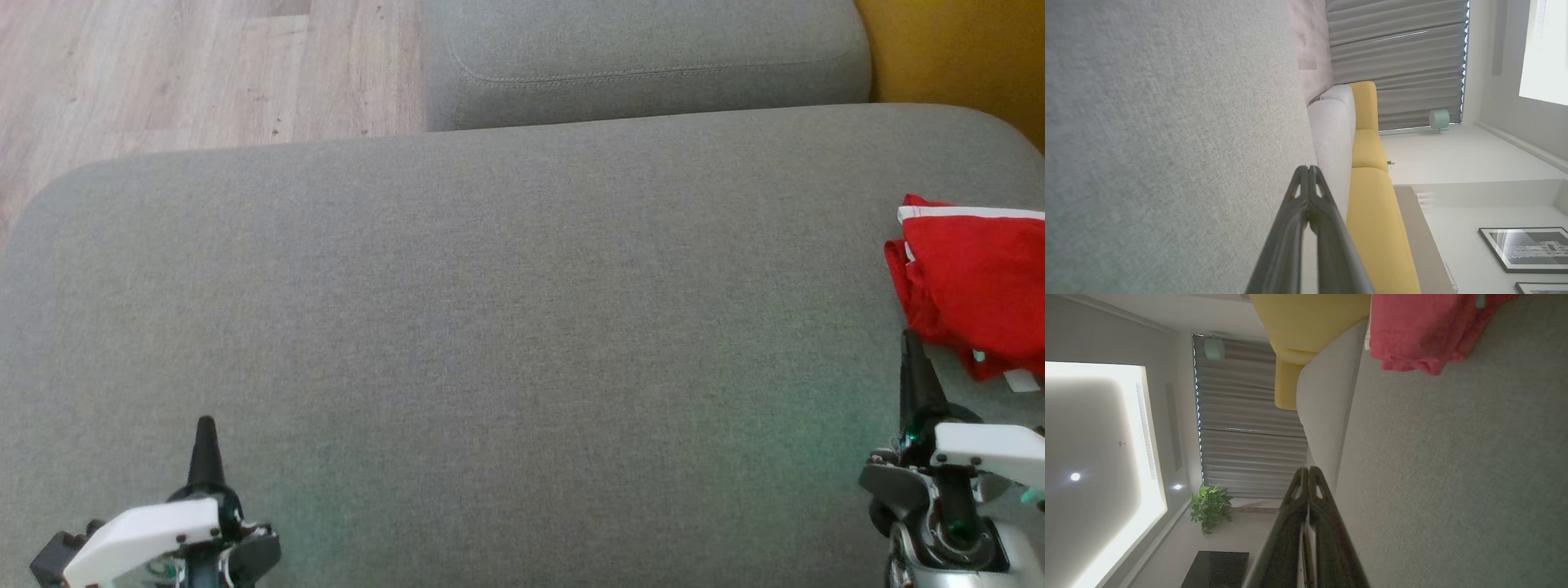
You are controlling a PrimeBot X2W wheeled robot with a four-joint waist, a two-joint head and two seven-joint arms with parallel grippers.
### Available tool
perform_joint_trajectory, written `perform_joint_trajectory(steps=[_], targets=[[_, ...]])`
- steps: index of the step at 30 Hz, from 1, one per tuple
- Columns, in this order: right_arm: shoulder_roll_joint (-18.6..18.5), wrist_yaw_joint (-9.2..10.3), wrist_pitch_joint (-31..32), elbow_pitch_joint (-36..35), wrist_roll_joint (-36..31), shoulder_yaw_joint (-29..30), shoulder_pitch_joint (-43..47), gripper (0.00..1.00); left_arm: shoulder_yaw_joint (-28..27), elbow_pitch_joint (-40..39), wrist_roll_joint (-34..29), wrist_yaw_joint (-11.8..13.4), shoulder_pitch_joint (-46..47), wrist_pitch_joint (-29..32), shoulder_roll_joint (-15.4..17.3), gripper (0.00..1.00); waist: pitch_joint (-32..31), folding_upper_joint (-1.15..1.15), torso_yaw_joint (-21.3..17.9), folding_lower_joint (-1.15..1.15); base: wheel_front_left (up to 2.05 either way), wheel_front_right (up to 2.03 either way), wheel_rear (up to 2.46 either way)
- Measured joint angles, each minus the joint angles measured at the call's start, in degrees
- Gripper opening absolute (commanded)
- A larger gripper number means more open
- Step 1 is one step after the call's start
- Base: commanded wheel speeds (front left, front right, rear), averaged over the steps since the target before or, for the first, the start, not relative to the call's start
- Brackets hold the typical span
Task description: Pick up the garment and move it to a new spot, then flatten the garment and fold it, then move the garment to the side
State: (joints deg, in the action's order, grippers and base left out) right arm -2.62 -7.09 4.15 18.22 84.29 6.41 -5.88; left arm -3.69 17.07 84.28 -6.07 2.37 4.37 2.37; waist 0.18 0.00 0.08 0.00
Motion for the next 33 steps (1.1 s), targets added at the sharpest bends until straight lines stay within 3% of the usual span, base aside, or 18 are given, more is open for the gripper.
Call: perform_joint_trajectory(steps=[13,33], targets=[[0.01,0.0,1.97,-1.79,7.38,1.27,0.91,0.0,-0.45,-0.88,7.58,-1.03,0.95,1.83,0.0,0.0,0.0,0.0,-0.08,0.0,0.0,0.0,0.0],[0.01,0.0,2.01,-1.88,7.48,1.29,0.91,0.0,-0.51,-0.88,7.58,-1.04,0.95,1.92,0.0,0.0,0.0,0.0,-0.08,0.0,0.0,0.0,0.0]])
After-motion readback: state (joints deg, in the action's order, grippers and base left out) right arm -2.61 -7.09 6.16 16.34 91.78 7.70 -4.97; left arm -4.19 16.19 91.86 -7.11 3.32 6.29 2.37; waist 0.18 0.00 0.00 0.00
